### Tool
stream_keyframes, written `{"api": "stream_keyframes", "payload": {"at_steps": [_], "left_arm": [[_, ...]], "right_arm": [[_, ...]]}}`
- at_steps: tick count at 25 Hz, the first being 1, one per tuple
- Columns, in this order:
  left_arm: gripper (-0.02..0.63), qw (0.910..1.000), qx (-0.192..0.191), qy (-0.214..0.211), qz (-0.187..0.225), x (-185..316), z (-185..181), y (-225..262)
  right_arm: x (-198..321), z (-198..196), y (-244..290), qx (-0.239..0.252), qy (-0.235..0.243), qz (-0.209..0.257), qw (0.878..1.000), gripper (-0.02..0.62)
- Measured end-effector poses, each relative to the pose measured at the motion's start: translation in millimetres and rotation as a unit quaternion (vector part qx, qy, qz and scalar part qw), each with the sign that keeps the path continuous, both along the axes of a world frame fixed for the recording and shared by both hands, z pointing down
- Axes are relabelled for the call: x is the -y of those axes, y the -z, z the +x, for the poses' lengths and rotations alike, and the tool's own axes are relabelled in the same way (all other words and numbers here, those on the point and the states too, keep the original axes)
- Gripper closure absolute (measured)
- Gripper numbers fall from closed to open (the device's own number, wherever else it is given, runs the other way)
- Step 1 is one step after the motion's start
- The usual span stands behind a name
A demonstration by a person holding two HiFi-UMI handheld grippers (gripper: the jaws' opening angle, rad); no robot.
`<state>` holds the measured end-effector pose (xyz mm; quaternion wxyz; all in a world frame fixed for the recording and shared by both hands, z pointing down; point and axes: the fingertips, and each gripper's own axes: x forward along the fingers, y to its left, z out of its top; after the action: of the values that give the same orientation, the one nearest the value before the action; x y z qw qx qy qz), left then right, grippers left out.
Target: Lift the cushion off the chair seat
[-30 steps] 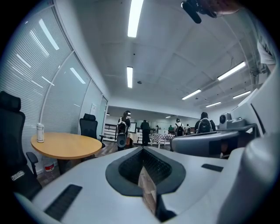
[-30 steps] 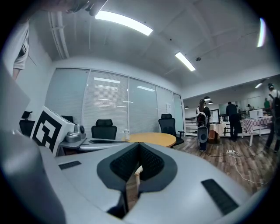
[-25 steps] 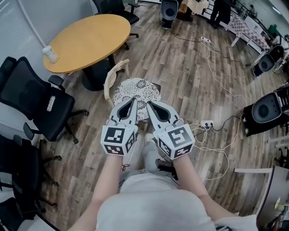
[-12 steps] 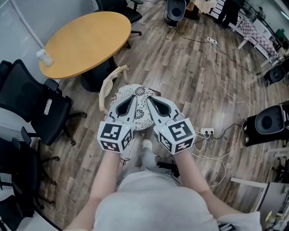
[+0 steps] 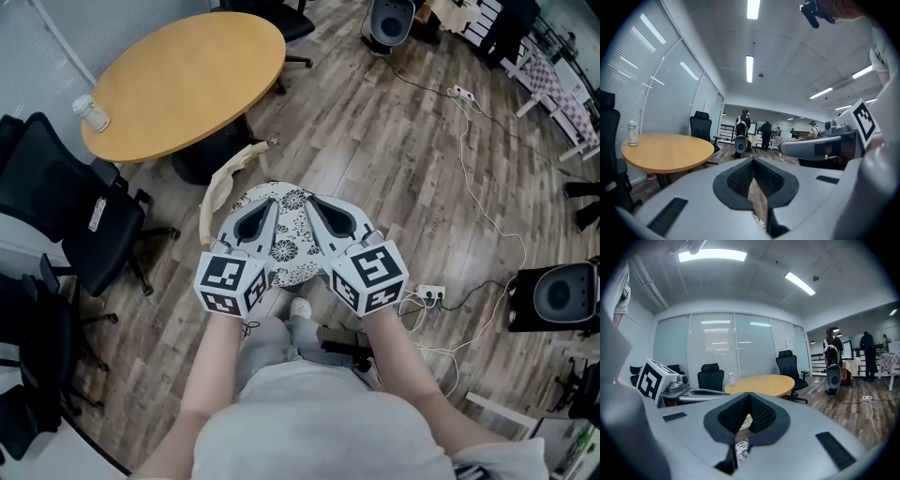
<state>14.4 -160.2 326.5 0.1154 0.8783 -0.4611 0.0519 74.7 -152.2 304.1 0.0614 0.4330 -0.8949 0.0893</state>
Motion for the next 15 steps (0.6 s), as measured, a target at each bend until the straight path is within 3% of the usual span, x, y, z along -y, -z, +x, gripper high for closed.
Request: {"api": "stream_keyframes", "payload": {"at_steps": [8,15], "left_arm": [[0.596,0.9992,0.021,-0.022,-0.027,31.4,0.3,-26.4],[0.511,0.9967,0.026,-0.024,-0.073,45.5,-25.9,-66.4]], "right_arm": [[32.5,-9.1,-32.7,-0.009,0.021,-0.026,0.999,0.569],[47.1,-34.4,-64.4,-0.016,0.026,-0.054,0.998,0.569]]}}
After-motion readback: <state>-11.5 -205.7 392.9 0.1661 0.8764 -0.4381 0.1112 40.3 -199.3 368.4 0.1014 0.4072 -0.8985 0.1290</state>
